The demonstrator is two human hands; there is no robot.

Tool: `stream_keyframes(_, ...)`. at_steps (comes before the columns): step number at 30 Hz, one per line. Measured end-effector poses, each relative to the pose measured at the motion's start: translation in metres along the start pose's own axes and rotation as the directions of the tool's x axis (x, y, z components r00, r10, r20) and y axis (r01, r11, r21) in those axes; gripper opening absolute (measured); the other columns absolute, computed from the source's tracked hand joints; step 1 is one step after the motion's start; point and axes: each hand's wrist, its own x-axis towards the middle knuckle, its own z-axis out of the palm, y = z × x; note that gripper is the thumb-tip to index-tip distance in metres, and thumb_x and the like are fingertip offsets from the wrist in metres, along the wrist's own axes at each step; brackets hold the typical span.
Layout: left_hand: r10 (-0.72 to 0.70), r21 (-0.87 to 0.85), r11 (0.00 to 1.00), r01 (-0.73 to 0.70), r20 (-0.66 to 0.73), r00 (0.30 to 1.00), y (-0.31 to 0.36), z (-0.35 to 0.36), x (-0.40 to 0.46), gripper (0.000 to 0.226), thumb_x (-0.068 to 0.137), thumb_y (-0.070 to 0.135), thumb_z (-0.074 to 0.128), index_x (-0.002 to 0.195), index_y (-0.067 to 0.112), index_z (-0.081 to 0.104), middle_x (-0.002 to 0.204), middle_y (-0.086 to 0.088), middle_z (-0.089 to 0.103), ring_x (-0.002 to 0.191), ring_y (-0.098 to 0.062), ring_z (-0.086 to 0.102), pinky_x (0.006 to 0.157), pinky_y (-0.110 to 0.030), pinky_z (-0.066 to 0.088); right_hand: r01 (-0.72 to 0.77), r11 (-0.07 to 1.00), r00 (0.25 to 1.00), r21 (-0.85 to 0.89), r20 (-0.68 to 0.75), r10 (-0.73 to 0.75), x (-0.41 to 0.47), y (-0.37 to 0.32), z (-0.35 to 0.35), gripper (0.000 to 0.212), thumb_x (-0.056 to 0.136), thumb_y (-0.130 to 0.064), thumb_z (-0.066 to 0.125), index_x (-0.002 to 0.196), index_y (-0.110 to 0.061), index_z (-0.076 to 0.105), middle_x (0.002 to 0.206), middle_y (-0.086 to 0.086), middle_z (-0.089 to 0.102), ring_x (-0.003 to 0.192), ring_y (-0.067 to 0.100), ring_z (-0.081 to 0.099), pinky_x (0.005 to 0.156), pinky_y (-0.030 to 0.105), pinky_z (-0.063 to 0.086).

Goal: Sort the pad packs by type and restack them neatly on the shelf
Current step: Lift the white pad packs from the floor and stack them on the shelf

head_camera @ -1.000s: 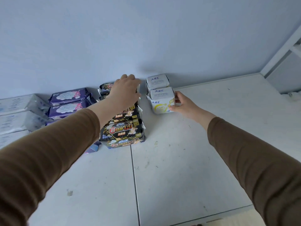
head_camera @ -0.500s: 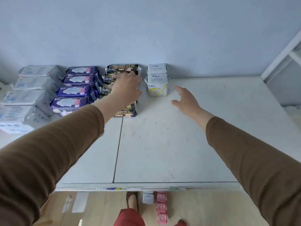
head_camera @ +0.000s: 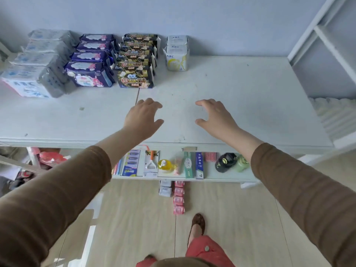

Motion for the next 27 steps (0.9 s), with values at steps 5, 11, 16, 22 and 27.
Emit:
stream_keyframes(5,0.048,-0.064,0.997,-0.049,-0.011,0.999,-0.01,0.017,-0.083,0.048,0.09,0.035,0.062,0.134,0.02,0.053,0.128,-0.001,0.054,0.118,-0.025,0.048,0.091,-0.041,0.046,-0.004,1.0,0.998,0.028,-0.066,0.006,-0.078,-0.03,0.039,0.051,0.094,-0.026,0.059,0.143,-0.023,0.044,0.145,-0.002,0.044,0.133,0.019,0.035,0.097,0.038,0.043)
stream_keyframes(11,0.06,-0.159,0.986,-0.056,0.022,0.998,-0.038,0.063,-0.186,0.041,0.087,0.03,0.066,0.126,0.019,0.059,0.12,-0.004,0.057,0.112,-0.028,0.05,0.085,-0.042,0.047,-0.024,1.0,0.997,0.018,-0.074,0.025,-0.16,-0.048,0.12,0.047,0.09,-0.023,0.064,0.135,-0.019,0.051,0.135,0.001,0.052,0.125,0.023,0.043,0.094,0.033,0.038)
stream_keyframes(16,0.021,-0.159,0.987,0.012,0.204,0.979,-0.057,0.14,-0.24,0.045,0.088,0.032,0.065,0.131,0.019,0.055,0.125,-0.003,0.056,0.118,-0.027,0.048,0.088,-0.042,0.047,-0.117,0.993,0.992,0.033,0.058,0.115,-0.202,-0.029,0.2,0.049,0.089,-0.023,0.065,0.136,-0.018,0.051,0.135,0.004,0.051,0.128,0.025,0.044,0.1,0.037,0.04)
stream_keyframes(22,-0.061,-0.155,0.979,0.13,0.386,0.92,-0.076,0.27,-0.261,0.049,0.088,0.034,0.064,0.135,0.024,0.051,0.129,0.001,0.051,0.122,-0.021,0.045,0.09,-0.042,0.049,-0.264,0.962,0.952,0.077,0.183,0.246,-0.209,0.026,0.321,0.045,0.089,-0.02,0.064,0.133,-0.019,0.052,0.135,0.003,0.051,0.126,0.026,0.045,0.094,0.034,0.039)
stream_keyframes(27,-0.116,-0.133,0.97,0.204,0.485,0.867,-0.098,0.404,-0.261,0.054,0.088,0.034,0.064,0.138,0.022,0.047,0.135,-0.001,0.048,0.124,-0.024,0.042,0.1,-0.041,0.042,-0.327,0.934,0.92,0.145,0.275,0.279,-0.195,0.085,0.442,0.05,0.086,-0.02,0.067,0.134,-0.017,0.051,0.131,0.006,0.053,0.122,0.028,0.05,0.093,0.036,0.042)
